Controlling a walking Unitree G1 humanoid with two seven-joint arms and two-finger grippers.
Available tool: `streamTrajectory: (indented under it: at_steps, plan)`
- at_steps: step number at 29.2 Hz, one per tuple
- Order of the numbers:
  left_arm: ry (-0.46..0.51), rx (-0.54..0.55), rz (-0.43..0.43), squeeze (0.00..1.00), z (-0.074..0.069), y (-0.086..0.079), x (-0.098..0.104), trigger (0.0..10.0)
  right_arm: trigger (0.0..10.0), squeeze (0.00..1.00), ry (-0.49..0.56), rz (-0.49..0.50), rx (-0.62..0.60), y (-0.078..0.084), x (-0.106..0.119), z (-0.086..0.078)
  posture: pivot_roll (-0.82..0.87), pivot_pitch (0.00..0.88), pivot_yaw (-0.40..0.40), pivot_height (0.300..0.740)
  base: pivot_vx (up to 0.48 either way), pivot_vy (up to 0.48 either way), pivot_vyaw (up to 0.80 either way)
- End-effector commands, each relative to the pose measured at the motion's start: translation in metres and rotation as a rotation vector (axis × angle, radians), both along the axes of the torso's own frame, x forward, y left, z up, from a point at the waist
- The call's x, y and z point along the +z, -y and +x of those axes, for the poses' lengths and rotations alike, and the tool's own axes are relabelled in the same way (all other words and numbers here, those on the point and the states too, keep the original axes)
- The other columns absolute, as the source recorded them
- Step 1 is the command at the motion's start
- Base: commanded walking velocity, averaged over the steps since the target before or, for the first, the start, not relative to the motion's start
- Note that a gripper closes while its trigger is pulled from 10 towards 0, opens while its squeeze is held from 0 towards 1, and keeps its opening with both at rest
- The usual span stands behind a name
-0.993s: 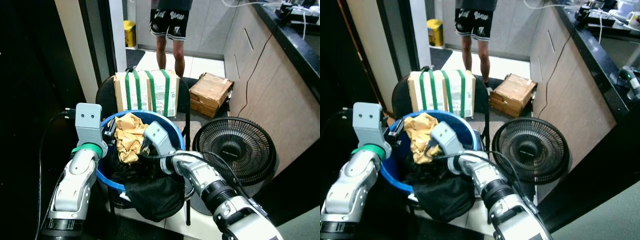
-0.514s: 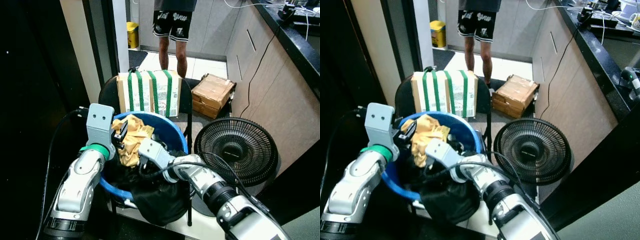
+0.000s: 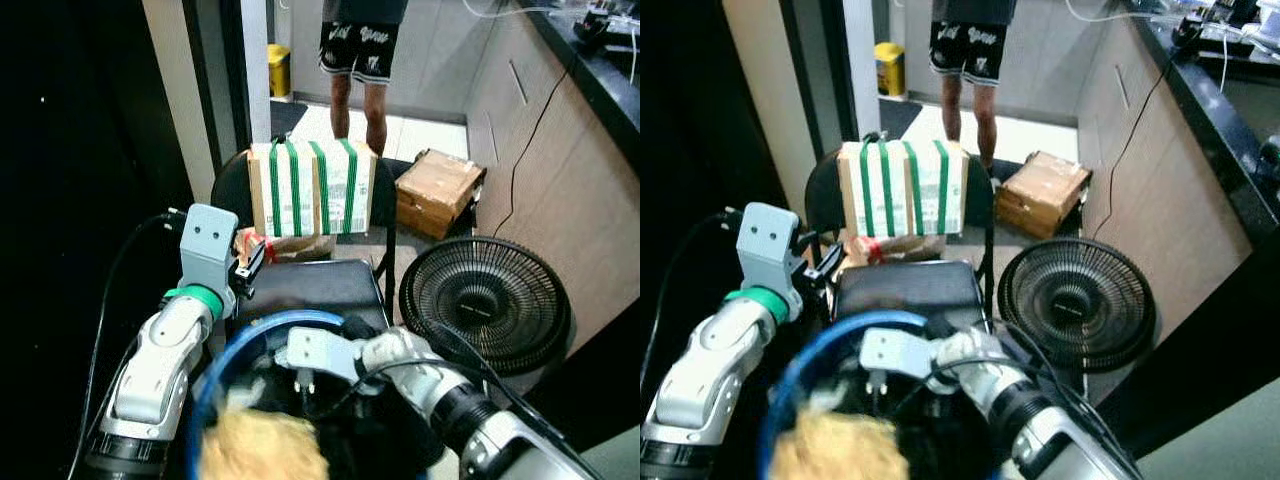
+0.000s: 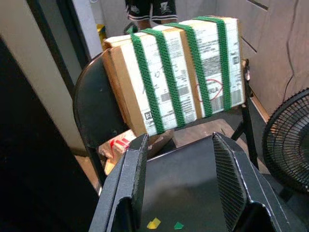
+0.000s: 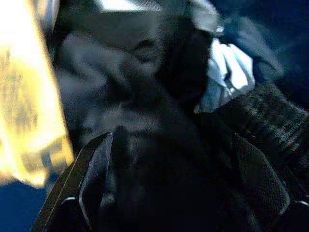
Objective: Clothes washing
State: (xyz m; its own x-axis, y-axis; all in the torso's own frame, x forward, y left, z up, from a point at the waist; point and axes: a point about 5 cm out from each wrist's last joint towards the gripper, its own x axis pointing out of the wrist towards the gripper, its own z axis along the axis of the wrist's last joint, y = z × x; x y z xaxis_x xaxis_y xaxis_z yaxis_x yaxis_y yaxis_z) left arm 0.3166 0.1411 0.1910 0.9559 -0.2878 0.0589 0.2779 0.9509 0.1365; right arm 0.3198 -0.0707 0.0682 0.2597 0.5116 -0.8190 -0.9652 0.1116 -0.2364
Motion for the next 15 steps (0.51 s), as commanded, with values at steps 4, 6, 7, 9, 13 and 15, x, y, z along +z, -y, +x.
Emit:
streamTrajectory:
  at_steps: [4, 6, 7, 9, 13, 15]
  plan:
    - [0.000, -0.033, 0.009, 0.00, 0.000, 0.005, 0.002, 10.0, 2.0, 0.00, -0.027, -0.008, -0.014, 0.007, -0.002, -0.004, 0.13, 0.046, 0.053, 0.740, 0.000, 0.000, 0.00]
    - [0.001, -0.036, 0.008, 0.00, 0.000, 0.005, 0.003, 10.0, 1.3, 0.00, -0.042, -0.003, -0.018, 0.008, -0.003, -0.005, 0.13, 0.046, 0.053, 0.740, 0.000, 0.000, 0.00]
    - [0.001, -0.036, 0.008, 0.00, 0.000, 0.005, 0.003, 10.0, 1.3, 0.00, -0.042, -0.003, -0.018, 0.008, -0.003, -0.005, 0.13, 0.046, 0.053, 0.740, 0.000, 0.000, 0.00]
    - [0.003, -0.036, 0.002, 0.00, 0.000, 0.005, 0.003, 10.0, 0.0, 0.00, -0.058, 0.017, -0.020, 0.008, -0.003, -0.007, 0.13, 0.046, 0.053, 0.740, 0.000, 0.000, 0.00]
    - [0.011, -0.038, -0.013, 0.00, 0.000, 0.005, 0.005, 10.0, 0.0, 0.00, -0.098, 0.101, -0.031, 0.004, 0.000, -0.010, 0.13, 0.046, 0.053, 0.740, 0.000, 0.000, 0.00]
    - [0.018, -0.039, -0.032, 0.00, 0.000, 0.005, 0.008, 10.0, 0.0, 0.00, -0.117, 0.308, -0.094, -0.009, 0.014, -0.006, 0.13, 0.046, 0.053, 0.740, 0.000, 0.000, 0.00]
